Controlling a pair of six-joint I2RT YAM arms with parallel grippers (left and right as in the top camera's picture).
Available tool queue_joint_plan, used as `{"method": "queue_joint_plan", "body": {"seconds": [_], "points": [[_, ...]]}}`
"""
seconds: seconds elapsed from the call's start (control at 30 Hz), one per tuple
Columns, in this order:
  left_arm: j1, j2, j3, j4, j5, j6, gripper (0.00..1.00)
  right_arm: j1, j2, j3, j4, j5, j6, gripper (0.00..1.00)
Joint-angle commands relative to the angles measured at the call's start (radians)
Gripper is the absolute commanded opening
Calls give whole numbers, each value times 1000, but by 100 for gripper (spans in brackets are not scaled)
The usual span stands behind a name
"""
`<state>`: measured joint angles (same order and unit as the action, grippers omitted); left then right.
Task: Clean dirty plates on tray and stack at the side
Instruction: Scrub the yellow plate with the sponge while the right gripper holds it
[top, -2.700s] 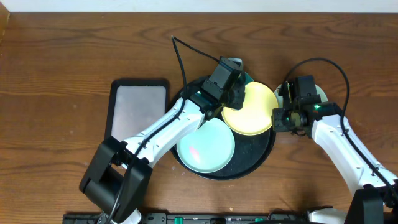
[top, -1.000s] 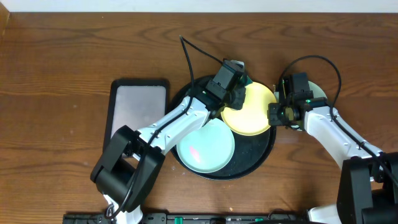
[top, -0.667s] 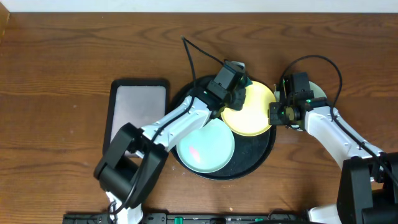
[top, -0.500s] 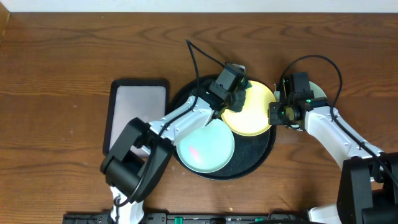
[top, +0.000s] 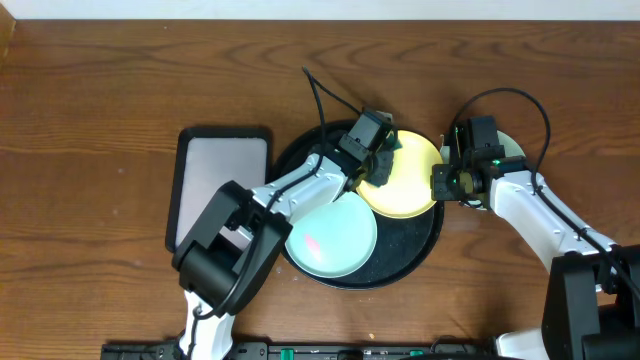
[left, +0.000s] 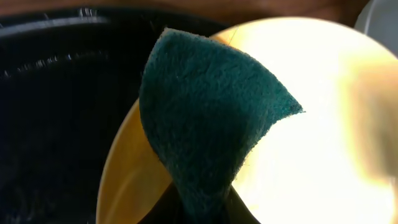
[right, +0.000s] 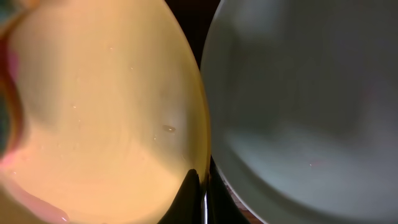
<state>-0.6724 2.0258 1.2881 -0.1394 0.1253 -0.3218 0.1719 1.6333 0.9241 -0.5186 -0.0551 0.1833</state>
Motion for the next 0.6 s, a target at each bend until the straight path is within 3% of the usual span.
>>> {"method": "queue_joint_plan", "body": {"seconds": [0.0,0.4,0.57], "points": [[-2,22,25,-20,71,-43,7,0,-16,8,-8,-6,-5,1],[0,35,31,-20,334,-58,8,0,-16,8,-9,-6,-5,1],[0,-37,51,-23,334,-58,7,0,-16,8,-11,-6,-5,1]]}}
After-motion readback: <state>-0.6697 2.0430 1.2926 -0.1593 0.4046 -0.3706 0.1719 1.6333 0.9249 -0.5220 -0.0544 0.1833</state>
